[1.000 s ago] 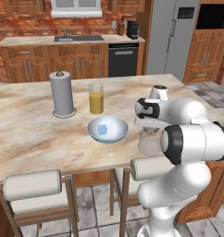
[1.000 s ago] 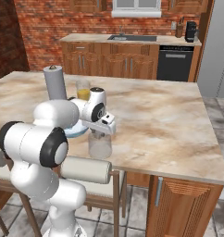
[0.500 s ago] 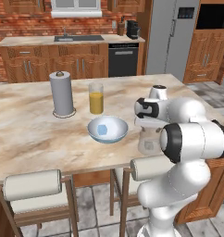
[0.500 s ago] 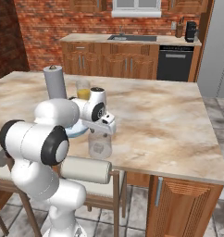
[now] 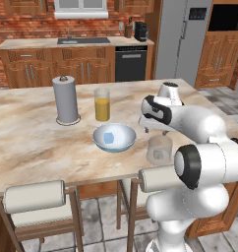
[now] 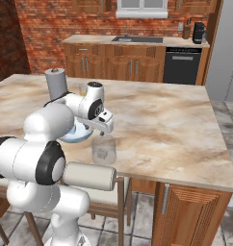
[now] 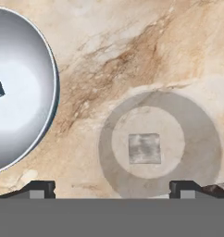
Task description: There are two ice cubes in the ice bowl. Place both ice cubes in the glass cup.
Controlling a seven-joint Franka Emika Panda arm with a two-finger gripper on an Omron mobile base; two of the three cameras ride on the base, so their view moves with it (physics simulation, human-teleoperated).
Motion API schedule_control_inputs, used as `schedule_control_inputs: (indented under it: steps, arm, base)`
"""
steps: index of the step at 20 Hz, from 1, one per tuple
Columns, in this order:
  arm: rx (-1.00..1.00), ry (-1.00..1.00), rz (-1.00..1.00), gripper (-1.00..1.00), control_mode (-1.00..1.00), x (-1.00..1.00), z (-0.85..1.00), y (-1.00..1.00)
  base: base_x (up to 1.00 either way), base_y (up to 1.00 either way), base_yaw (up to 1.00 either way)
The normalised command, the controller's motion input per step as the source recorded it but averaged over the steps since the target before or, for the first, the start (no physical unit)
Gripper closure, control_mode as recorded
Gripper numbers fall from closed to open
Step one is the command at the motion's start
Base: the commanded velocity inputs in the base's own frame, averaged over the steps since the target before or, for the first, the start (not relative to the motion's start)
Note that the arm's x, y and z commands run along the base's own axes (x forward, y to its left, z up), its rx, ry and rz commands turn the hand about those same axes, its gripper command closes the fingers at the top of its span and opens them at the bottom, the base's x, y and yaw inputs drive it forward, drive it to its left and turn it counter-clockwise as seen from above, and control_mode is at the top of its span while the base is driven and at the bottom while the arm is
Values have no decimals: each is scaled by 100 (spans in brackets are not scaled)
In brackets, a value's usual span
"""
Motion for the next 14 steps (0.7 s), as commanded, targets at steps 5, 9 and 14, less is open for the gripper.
schedule_control_inputs:
  steps: [5,9,14]
  arm:
    - [8,0,-1,-100,-100,0,8,100]
    - [12,0,0,-100,-100,9,0,95]
    - [10,-2,0,-100,-100,35,-2,95]
  base:
    - [0,0,0]
    - [0,0,0]
    - [0,0,0]
